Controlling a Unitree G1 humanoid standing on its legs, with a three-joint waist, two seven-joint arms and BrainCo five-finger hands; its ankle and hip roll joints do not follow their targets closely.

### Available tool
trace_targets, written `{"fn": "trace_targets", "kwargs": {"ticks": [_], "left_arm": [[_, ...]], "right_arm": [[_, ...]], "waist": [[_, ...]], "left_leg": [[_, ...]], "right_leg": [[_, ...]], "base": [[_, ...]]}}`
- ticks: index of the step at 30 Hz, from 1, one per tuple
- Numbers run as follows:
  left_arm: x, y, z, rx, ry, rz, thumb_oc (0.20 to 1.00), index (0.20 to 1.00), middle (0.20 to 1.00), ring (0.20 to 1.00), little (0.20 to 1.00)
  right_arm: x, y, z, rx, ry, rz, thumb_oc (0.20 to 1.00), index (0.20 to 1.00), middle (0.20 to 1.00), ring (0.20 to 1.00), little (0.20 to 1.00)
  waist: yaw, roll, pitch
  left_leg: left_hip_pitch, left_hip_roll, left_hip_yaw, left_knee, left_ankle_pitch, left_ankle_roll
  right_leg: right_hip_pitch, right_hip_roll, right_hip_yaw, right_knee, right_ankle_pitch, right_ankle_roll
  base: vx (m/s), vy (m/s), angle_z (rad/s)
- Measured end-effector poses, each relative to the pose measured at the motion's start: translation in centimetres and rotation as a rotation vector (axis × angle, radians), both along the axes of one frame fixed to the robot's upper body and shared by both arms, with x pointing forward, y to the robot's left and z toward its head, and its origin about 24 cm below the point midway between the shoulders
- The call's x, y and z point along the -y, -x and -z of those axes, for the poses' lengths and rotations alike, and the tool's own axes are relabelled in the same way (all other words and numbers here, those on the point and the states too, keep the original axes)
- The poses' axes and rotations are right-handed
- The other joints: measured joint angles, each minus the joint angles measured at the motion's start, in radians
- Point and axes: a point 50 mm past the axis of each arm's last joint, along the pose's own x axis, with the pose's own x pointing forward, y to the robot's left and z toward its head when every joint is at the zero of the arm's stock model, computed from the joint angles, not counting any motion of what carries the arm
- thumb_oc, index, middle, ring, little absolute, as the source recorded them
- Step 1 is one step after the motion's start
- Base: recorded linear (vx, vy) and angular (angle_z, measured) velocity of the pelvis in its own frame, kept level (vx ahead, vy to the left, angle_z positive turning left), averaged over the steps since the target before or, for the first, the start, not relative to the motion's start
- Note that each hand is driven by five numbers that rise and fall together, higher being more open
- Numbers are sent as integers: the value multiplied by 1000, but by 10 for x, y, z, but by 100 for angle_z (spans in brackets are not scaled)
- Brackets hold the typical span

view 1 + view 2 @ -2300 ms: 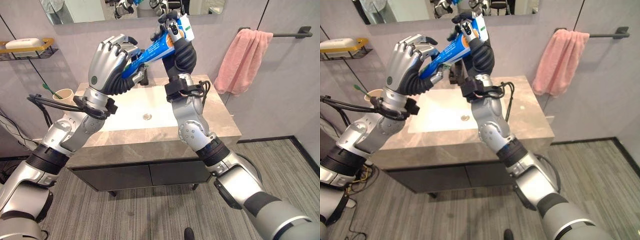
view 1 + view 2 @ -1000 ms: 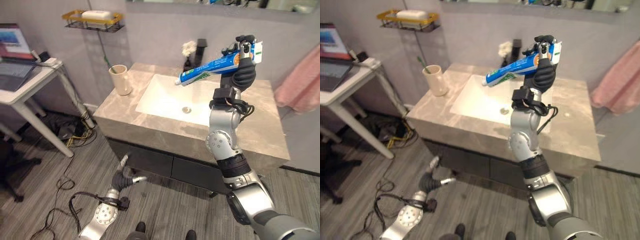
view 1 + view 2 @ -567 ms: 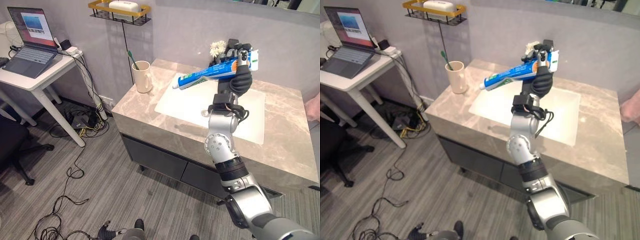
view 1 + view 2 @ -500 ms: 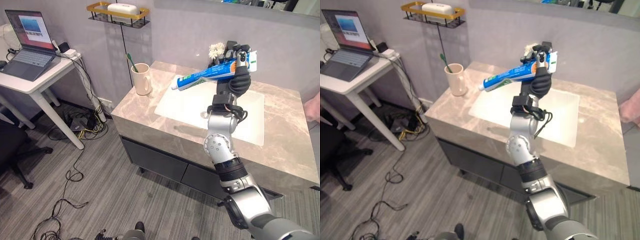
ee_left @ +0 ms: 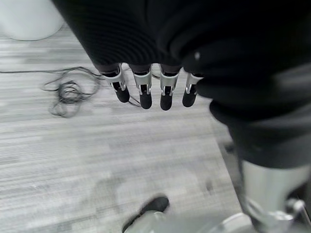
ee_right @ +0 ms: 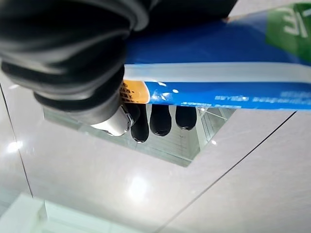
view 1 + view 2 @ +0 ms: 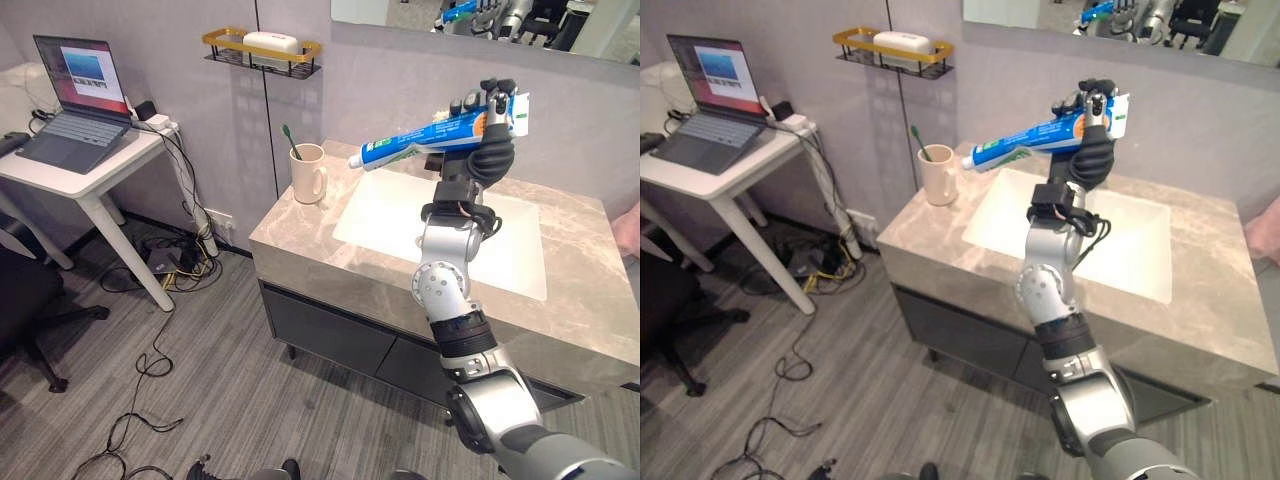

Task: Put brush and paste in cup on sink, flatten towel.

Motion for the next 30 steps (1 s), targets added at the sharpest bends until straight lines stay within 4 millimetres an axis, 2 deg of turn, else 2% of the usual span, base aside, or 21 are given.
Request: {"fn": "trace_targets", "kwargs": {"ticks": [1, 2, 4, 6, 7, 8, 9, 10, 11, 13, 15, 18, 21, 23, 25, 30], "left_arm": [[-2, 6, 1, -15, -3, 1, 1000, 1000, 1000, 1000, 1000], [-1, 7, 1, -19, 0, 1, 1000, 1000, 1000, 1000, 1000], [6, 7, 3, -21, 14, 0, 1000, 1000, 1000, 1000, 1000], [9, 10, 4, -24, 24, -2, 1000, 1000, 1000, 1000, 1000], [8, 9, 3, -17, 23, 0, 1000, 1000, 1000, 1000, 1000], [-1, 9, 0, -5, 5, 5, 1000, 1000, 1000, 1000, 1000], [1, 9, 1, -7, 8, 3, 1000, 1000, 1000, 1000, 1000], [1, 18, 2, -18, 8, -17, 1000, 1000, 1000, 1000, 1000], [1, 22, 3, -21, 11, -39, 1000, 1000, 1000, 1000, 1000], [2, 29, 4, -30, 15, -81, 1000, 1000, 1000, 1000, 1000], [5, 33, 5, -37, 15, -97, 1000, 1000, 1000, 1000, 1000], [4, 39, 6, -61, 12, -92, 1000, 1000, 1000, 1000, 1000], [7, 41, 8, -80, 23, -91, 1000, 1000, 1000, 1000, 1000], [7, 44, 8, -93, 28, -93, 1000, 1000, 1000, 1000, 1000], [7, 45, 8, -92, 31, -93, 1000, 1000, 1000, 1000, 1000], [-2, 48, 6, -92, 1, -105, 1000, 1000, 1000, 1000, 1000]], "right_arm": [[2, 0, -1, 4, 0, 12, 200, 200, 200, 200, 200], [4, 2, -3, 12, 5, 21, 200, 200, 200, 200, 200], [9, 6, -15, 52, 25, 48, 200, 200, 200, 200, 200], [11, 7, -22, 77, 52, 67, 200, 200, 200, 200, 200], [13, 7, -23, 77, 60, 78, 200, 200, 200, 200, 200], [22, 6, -24, 71, 81, 110, 200, 200, 200, 200, 200], [24, 6, -24, 68, 88, 119, 200, 200, 200, 200, 200], [25, 6, -25, 71, 90, 122, 200, 200, 200, 200, 200], [27, 7, -27, 76, 104, 133, 200, 200, 200, 200, 200], [37, 9, -31, 90, 144, 176, 200, 200, 200, 200, 200], [47, 16, -44, 138, 222, 256, 200, 200, 200, 200, 200], [38, 18, -56, 179, 267, 264, 200, 200, 200, 200, 200], [31, 17, -56, 181, 282, 243, 200, 200, 200, 200, 200], [17, 15, -55, 184, 308, 197, 200, 200, 200, 200, 200], [-3, 15, -66, 213, 310, 136, 200, 200, 200, 200, 200], [-25, 9, -91, 257, 376, 115, 200, 200, 200, 200, 200]], "waist": [[-3, -4, -2], [-4, 0, 1], [-4, 31, 21], [-10, 49, 36], [-9, 44, 37], [-5, 0, 52], [-9, 4, 54], [4, 24, 50], [1, 29, 49], [-6, 38, 46], [-5, 46, 41], [-6, 51, 37], [-2, 49, 30], [5, 41, 20], [4, 38, 13], [54, 14, -28]], "left_leg": [[-3, -3, -15, -1, -2, 0], [-6, -4, -21, -4, -1, 1], [-2, 6, -42, -4, -2, 1], [6, 6, -69, 1, -8, -9], [8, 5, -78, 5, -10, -22], [25, -5, -109, 21, -24, -67], [24, 4, -119, 33, -30, -76], [24, 53, -122, 30, -36, -86], [25, 82, -124, 33, -37, -96], [28, 108, -138, 30, -34, -101], [41, 120, -141, 17, -29, -109], [43, 122, -140, -6, -27, -127], [54, 118, -134, -24, -28, -139], [55, 111, -120, -36, -27, -140], [56, 102, -115, -44, -26, -142], [49, 99, -120, -60, -24, -144]], "right_leg": [[0, 18, 3, -94, 16, 8], [-8, 23, 9, -106, 37, 12], [-43, -6, 32, -168, 92, 47], [-38, -33, 48, -239, 151, 57], [-34, -38, 56, -254, 155, 61], [7, -40, 63, -273, 206, 43], [12, -30, 54, -270, 204, 39], [20, 16, 43, -260, 190, 23], [34, 44, 22, -269, 185, 11], [58, 72, -12, -281, 174, -1], [99, 85, -47, -324, 176, -7], [99, 87, -52, -342, 185, -14], [97, 83, -47, -343, 184, -11], [85, 75, -34, -343, 186, -5], [85, 67, -28, -358, 194, 0], [79, 64, -36, -366, 195, 3]], "base": [[132, -89, 12], [192, -126, 34], [146, -93, 29], [107, -86, 34], [118, -117, 68], [160, -147, 66], [152, -124, 52], [157, -143, 17], [129, -125, 8], [110, -116, 36], [89, -102, 39], [86, -58, 5], [51, -2, -3], [69, -3, -16], [67, -9, -10], [14, -6, 5]]}}
